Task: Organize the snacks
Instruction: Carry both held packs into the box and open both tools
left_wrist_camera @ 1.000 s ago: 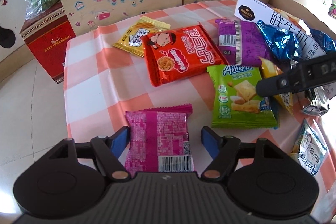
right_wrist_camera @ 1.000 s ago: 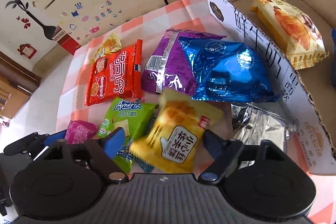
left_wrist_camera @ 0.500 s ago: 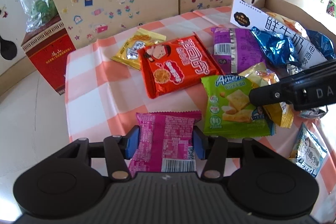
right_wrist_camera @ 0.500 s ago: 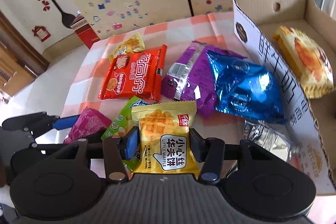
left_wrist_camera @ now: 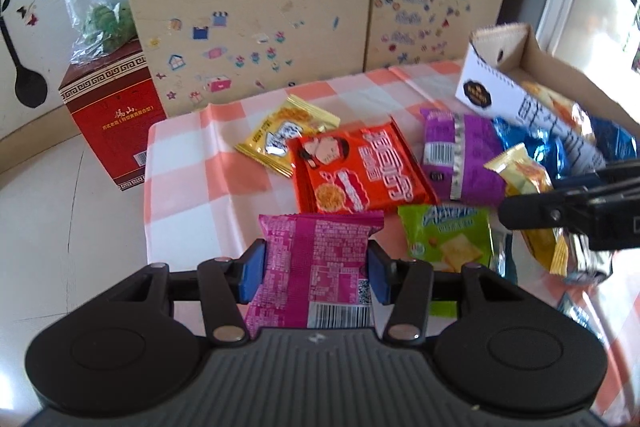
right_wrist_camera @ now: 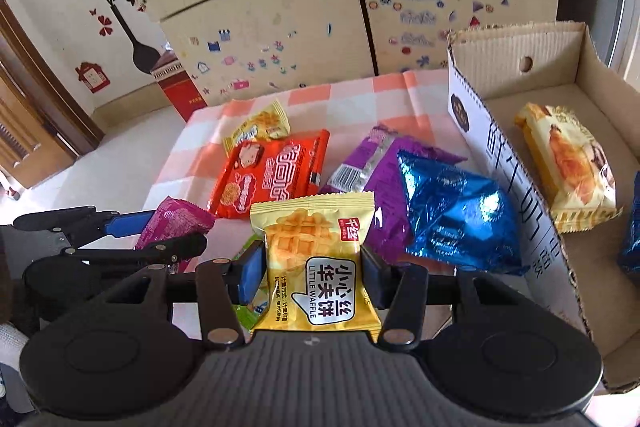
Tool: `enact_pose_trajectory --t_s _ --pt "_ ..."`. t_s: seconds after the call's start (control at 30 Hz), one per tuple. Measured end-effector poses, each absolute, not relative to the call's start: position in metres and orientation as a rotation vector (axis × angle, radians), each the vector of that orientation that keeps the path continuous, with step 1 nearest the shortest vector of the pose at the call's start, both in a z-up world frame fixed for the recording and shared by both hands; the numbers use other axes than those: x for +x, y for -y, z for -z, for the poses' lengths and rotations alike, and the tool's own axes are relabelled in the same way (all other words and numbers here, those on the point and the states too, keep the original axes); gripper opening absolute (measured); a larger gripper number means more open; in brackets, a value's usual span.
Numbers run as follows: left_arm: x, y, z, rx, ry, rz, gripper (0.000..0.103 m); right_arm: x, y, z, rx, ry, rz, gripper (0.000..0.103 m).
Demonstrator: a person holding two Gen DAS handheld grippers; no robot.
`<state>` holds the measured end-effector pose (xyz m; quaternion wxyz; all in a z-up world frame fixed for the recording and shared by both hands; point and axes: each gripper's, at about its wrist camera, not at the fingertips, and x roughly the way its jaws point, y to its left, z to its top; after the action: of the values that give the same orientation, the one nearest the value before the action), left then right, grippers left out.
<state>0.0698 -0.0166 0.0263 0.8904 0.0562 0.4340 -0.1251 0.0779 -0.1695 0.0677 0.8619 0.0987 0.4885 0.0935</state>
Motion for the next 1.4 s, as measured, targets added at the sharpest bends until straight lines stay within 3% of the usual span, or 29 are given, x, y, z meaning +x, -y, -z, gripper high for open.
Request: enact_pose_trajectory --t_s 0.57,1.4 --pt "0.081 0.024 -0.055 0.043 -0.808 0.238 0.051 0.079 0.179 -0.091 0.177 -0.943 -0.173 0.057" --pt "0.094 0.121 -0.084 -0.032 -0.710 0.405 0.051 0.058 0.272 -0.138 0.254 -0.795 0.105 0.057"
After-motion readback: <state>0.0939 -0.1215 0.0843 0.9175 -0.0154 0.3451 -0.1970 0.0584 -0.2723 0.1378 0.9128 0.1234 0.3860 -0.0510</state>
